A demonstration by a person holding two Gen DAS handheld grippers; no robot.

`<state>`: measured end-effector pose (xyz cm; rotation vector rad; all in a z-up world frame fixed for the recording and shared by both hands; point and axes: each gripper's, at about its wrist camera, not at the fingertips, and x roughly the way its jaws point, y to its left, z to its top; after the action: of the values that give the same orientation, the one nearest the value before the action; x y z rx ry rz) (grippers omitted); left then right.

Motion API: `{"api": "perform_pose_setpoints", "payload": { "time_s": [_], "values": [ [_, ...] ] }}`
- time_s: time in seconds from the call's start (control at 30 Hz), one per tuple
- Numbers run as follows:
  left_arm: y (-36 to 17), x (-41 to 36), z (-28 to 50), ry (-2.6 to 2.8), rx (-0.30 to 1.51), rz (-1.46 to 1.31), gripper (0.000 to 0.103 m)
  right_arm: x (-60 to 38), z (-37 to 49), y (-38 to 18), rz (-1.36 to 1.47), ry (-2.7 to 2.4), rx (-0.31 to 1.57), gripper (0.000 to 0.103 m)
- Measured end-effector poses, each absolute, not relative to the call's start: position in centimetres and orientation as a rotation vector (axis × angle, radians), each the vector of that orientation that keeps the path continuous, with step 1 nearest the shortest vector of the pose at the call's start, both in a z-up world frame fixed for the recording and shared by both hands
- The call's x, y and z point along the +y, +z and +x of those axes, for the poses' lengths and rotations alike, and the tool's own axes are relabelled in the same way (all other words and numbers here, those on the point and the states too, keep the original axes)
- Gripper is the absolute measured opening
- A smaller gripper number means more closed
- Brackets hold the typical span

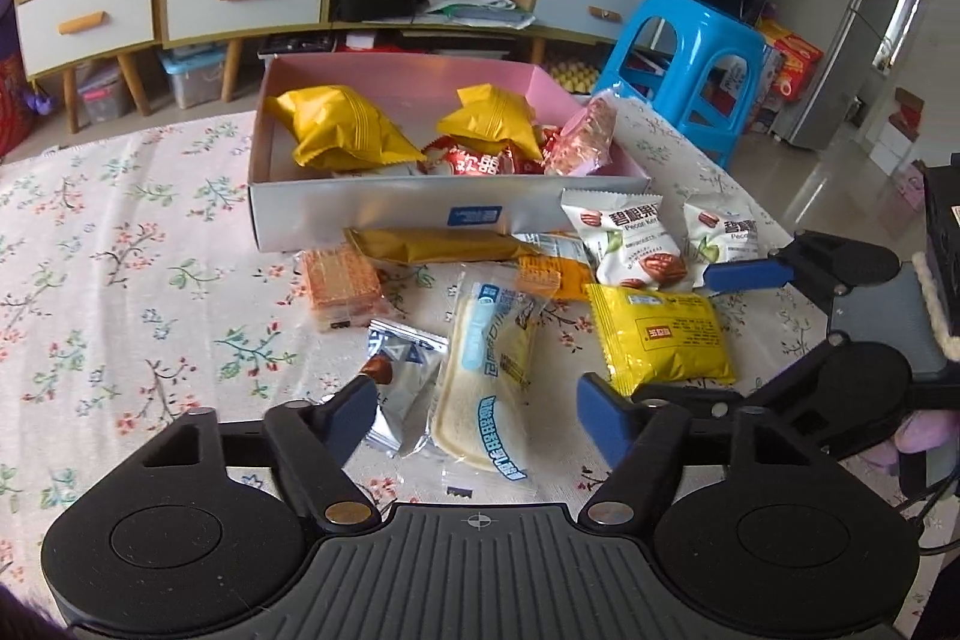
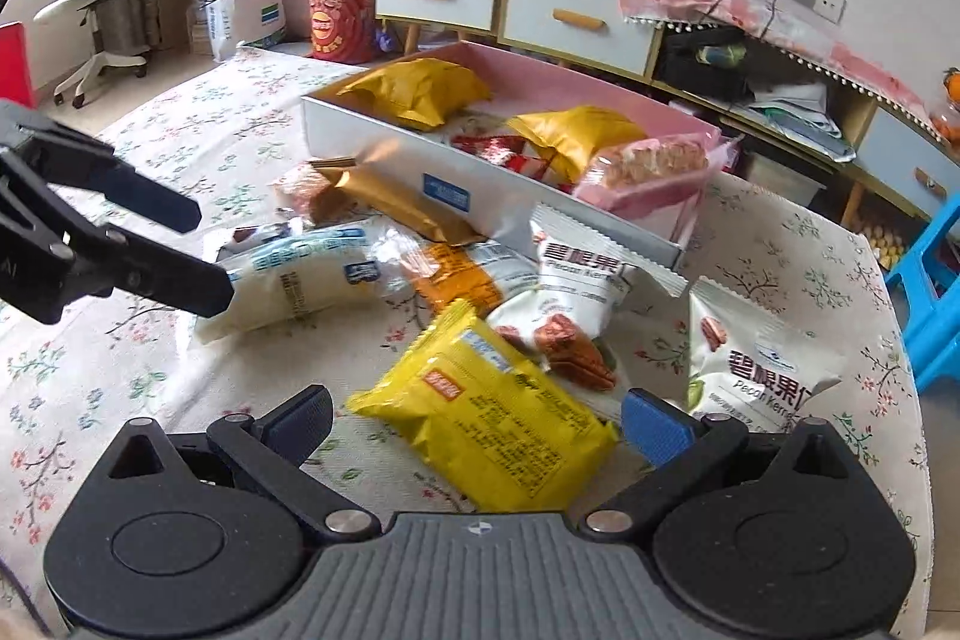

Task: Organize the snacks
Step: 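Move both tools back down toward the snacks on the table, then grasp the clear milk bread bag with the left tool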

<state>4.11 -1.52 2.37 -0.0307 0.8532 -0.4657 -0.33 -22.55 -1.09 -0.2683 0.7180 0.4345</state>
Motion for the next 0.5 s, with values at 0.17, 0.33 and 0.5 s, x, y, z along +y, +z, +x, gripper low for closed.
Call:
{"api": "perform_pose_setpoints", "payload": {
  "time_s": [0.17,0.33,0.5],
  "values": [
    [1.1,-1.7,5.0,-0.483,0.896,-0.078,0.049,-23.1,1.0,-1.6,-0.233,0.436,0.761,0.093],
    [0.0,-1.4,5.4,-0.468,0.928,-0.115,0.039,-23.2,1.7,-2.1,-0.205,0.459,0.814,0.091],
    [0.1,-0.7,5.5,-0.444,0.939,-0.174,0.034,-23.0,1.6,-1.9,-0.198,0.467,0.859,0.088]
  ]
}}
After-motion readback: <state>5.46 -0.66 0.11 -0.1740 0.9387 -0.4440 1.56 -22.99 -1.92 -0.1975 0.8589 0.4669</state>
